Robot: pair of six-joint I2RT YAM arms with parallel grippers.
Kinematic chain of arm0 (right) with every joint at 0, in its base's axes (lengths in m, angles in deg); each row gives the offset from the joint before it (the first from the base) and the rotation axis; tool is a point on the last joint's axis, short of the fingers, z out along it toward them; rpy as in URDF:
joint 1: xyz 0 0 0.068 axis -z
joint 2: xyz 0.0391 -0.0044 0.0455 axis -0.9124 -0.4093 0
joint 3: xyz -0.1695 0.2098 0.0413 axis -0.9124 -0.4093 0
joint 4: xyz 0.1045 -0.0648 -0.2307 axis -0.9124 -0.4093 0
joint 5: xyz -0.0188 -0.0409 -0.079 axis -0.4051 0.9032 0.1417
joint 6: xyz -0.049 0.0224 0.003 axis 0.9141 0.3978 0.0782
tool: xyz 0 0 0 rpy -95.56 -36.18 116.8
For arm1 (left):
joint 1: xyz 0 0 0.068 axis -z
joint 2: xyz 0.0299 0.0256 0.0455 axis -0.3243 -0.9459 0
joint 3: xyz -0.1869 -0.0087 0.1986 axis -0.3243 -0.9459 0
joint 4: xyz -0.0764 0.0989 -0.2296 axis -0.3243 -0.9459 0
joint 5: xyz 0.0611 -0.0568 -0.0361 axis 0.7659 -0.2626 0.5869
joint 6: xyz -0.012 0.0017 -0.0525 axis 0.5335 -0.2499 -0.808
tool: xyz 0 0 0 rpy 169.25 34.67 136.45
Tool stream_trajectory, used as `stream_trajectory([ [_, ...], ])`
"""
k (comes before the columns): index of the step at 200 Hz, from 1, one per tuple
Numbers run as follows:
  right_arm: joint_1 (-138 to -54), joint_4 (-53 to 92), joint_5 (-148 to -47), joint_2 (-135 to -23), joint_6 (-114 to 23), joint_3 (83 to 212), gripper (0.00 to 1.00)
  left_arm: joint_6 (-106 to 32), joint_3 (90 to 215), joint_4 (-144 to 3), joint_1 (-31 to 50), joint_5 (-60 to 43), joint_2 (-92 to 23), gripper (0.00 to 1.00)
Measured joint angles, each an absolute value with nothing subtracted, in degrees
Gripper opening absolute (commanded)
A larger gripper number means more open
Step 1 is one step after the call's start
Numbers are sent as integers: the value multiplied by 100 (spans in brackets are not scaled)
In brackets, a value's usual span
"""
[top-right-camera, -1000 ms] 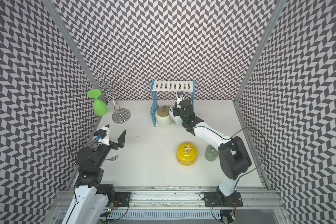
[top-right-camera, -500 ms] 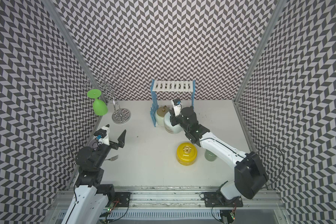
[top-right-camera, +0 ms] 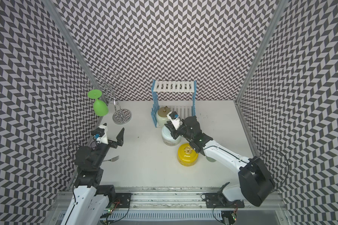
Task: Remove the tea canisters from the shelf
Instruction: Place the tea canister at the center of the board.
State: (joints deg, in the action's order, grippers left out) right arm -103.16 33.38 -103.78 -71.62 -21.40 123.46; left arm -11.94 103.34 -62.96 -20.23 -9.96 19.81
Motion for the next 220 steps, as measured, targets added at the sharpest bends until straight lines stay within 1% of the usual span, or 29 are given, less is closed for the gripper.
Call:
stream_trajectory([
  [54, -10419, 3580, -11352, -7844, -1847, 12547, 0, -1138, 10334, -6307, -2047, -980, 1967, 100],
  [100, -10661, 3322, -11879, -8475, -1351, 12873, 0, -1052, 10334, -6353, -1961, -976, 1841, 100],
  [174, -10957, 3209, -12257, -8956, -732, 13078, 0, -954, 10339, -6492, -1929, -862, 2029, 100],
  [220, -11031, 2748, -12419, -9122, -37, 13163, 0, -912, 10385, -6580, -1924, -858, 2298, 100],
])
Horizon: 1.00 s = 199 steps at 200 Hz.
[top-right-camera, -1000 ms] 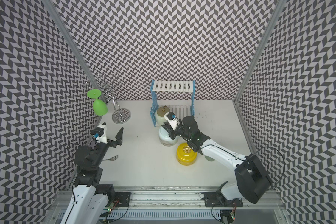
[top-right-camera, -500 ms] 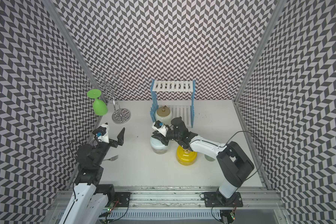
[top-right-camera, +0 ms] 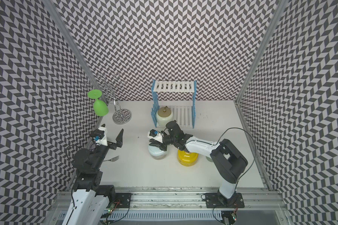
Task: Remove the tea canisters from the shelf
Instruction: Place the tea canister at the center of the board.
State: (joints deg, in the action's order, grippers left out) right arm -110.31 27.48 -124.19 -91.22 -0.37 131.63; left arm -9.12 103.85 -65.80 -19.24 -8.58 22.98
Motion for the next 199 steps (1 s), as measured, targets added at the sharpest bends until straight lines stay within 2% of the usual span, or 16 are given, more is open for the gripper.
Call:
stream_trajectory([
  [50, -11031, 2446, -12537, -9223, 411, 13240, 0, -873, 10387, -6637, -1752, -910, 2228, 100],
  [141, -11024, 2035, -13134, -9522, 988, 13625, 0, -810, 10387, -6628, -1931, -915, 2221, 100],
  [199, -10998, 2304, -13221, -9435, 977, 13397, 0, -880, 10387, -6604, -2029, -993, 1943, 100],
])
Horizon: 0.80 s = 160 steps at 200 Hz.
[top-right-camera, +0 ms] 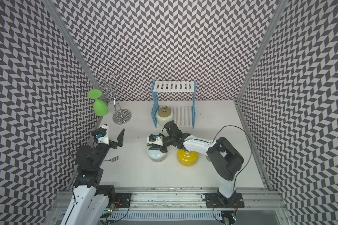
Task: Remove the tea canisters from the shelf
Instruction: Place the tea canister at the center of the board.
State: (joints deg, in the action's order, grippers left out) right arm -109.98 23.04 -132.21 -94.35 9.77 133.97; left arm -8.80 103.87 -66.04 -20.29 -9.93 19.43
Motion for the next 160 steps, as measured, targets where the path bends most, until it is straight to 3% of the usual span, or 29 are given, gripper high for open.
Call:
stream_trajectory([
  [16, -10996, 2275, -13280, -9435, 982, 13397, 0, -928, 10387, -6604, -2060, -1035, 1913, 100],
  [29, -10996, 2247, -13311, -9435, 982, 13395, 9, -947, 10387, -6604, -2064, -1068, 1915, 100],
  [53, -10996, 2227, -13296, -9435, 977, 13395, 56, -974, 10387, -6589, -2084, -1135, 1922, 100],
  [61, -10998, 2234, -13271, -9430, 977, 13382, 80, -991, 10387, -6582, -2084, -1168, 1919, 100],
  [64, -10998, 2238, -13265, -9428, 973, 13375, 96, -998, 10387, -6582, -2084, -1175, 1917, 100],
  [66, -10998, 2249, -13252, -9422, 982, 13369, 99, -1013, 10387, -6580, -2084, -1192, 1917, 100],
  [118, -10998, 2358, -12598, -8974, 507, 13257, 100, -1218, 10402, -6549, -1942, -1605, 1712, 100],
  [160, -10998, 2658, -11770, -7997, -380, 13034, 100, -1175, 10927, -6678, -1677, -1787, 984, 100],
])
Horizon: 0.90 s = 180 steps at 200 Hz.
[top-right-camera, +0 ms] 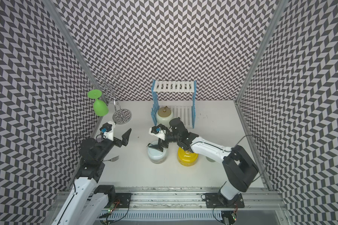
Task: Remove the tea canisters from the shelf
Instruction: Place the tea canister at the center of the board.
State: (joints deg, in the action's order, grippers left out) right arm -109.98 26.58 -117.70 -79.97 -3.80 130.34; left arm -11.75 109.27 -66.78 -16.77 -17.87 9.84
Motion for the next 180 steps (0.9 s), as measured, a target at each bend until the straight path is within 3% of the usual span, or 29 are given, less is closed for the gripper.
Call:
stream_trajectory([
  [92, -10998, 2424, -9569, -5433, -1329, 12348, 100, -698, 11703, -6538, -1135, -2195, -367, 100],
  [180, -10978, 1661, -7884, -4366, -1436, 11968, 99, -132, 12203, -6208, -619, -2392, -1346, 100],
])
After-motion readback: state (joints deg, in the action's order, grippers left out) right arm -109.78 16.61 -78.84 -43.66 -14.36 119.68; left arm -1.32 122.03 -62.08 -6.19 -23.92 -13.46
